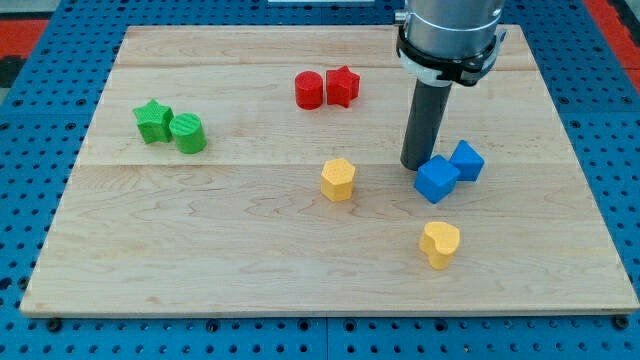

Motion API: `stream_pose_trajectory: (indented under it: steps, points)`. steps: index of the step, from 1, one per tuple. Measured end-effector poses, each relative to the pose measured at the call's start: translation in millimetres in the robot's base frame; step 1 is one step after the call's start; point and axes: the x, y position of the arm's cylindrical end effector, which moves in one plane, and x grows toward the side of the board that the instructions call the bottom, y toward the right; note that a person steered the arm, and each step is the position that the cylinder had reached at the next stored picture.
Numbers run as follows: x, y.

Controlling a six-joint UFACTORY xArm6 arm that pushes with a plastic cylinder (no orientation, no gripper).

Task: Move the red star to the top left of the board

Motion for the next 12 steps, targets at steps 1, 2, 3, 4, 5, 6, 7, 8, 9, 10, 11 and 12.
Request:
stream_pose_trajectory:
  steps: [1,2,3,4,5,6,7,8,9,10,11,12]
  points:
    - [0.0,0.7]
    - [-1.0,-0.8]
    - [-26.7,-49.3]
    - [-62.1,-94.3]
    - [-115.9,-75.8]
    - [-131.3,-48.7]
    - [-148.2,-32.8]
    - [-172.9,-79.8]
    - [-174.9,-200.8]
    - [-176.4,-139.8]
    - [-191.6,-76.9]
    - [-214.6,-168.5]
